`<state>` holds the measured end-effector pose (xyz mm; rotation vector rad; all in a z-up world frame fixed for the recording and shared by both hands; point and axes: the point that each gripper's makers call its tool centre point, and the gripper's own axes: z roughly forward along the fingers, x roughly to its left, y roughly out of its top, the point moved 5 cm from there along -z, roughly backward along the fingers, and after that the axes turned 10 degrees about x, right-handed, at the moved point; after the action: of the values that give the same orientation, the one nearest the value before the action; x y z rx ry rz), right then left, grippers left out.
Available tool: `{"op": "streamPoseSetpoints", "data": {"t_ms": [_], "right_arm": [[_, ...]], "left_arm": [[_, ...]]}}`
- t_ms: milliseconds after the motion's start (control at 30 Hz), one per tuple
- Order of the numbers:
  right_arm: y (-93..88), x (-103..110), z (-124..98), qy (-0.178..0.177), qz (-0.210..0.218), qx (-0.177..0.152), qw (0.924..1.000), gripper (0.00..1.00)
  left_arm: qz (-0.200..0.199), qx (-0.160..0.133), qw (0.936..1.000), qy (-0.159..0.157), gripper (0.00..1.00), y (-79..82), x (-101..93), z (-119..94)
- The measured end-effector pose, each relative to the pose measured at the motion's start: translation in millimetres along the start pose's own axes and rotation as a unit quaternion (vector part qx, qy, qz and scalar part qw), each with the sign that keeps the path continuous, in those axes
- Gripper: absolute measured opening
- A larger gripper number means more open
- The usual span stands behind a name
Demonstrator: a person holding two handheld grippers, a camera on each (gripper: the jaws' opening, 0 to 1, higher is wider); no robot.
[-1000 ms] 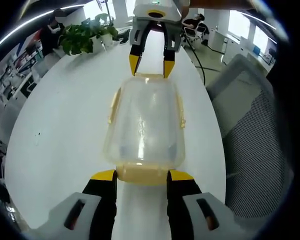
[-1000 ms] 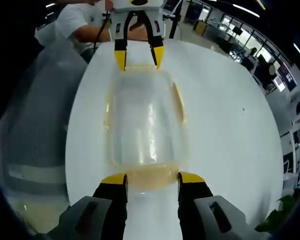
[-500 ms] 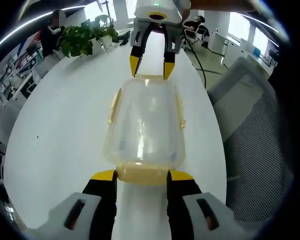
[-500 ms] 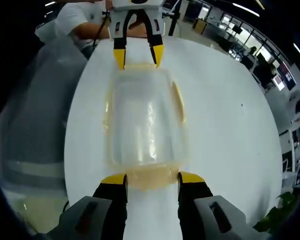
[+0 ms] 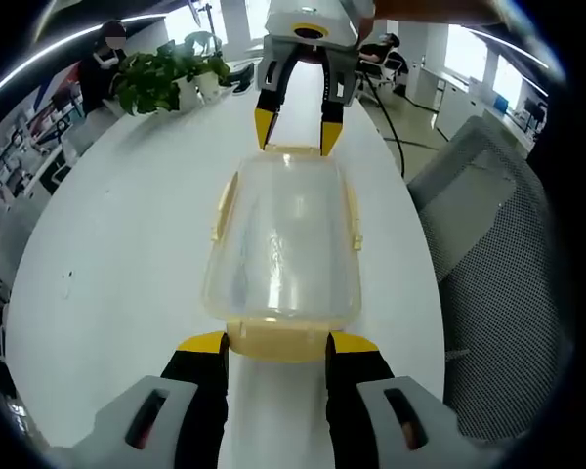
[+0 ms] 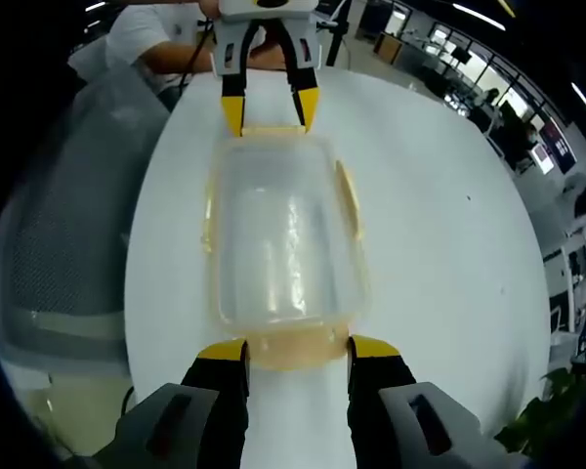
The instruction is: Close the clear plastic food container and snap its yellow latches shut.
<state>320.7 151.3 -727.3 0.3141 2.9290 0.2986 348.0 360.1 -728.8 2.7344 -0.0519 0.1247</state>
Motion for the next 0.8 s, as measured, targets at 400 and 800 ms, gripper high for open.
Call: {"op": "streamPoseSetpoints", "data": {"t_ms": [400, 800], "right_arm": [[-7.4, 0, 0, -0.001, 0.004, 0.004, 1.0, 0.38], [-8.2, 1, 5, 0.015, 0.015, -0.005, 0.9998, 0.38]], "left_arm": [[-0.001, -0.01, 0.9999, -0.008, 0.38, 5.3, 0.7, 5], [0.003, -0.005, 0.9999, -0.015, 0.38, 2.0, 1.2, 10]]}}
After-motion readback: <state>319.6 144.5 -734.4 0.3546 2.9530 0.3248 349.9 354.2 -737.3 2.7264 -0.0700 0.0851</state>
